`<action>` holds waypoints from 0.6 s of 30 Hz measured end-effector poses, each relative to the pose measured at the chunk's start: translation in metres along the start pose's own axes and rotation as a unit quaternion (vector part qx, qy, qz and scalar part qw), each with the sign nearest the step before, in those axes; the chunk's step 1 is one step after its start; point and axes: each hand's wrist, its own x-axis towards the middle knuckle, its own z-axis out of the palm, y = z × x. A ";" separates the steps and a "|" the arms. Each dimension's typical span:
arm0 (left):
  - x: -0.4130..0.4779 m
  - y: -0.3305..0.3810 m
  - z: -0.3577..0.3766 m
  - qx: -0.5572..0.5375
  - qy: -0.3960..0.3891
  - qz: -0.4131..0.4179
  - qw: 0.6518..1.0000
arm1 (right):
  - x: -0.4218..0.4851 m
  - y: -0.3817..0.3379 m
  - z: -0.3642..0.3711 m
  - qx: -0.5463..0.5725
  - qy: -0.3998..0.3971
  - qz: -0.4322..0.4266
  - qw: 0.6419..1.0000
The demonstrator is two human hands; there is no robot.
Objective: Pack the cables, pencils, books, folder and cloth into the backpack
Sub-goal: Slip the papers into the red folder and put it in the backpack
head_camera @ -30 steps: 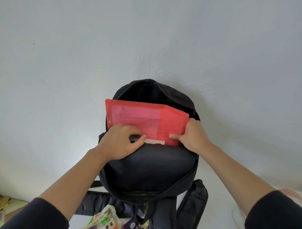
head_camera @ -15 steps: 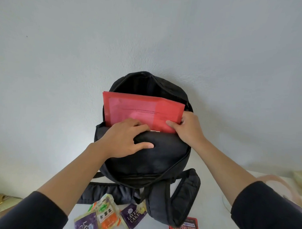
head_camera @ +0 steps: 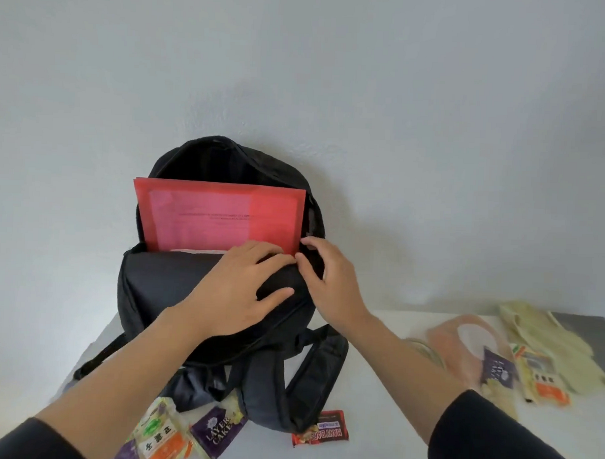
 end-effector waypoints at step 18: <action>0.041 0.149 0.119 -0.431 -0.036 -0.123 0.893 | -0.125 0.070 -0.143 0.121 0.103 0.232 0.960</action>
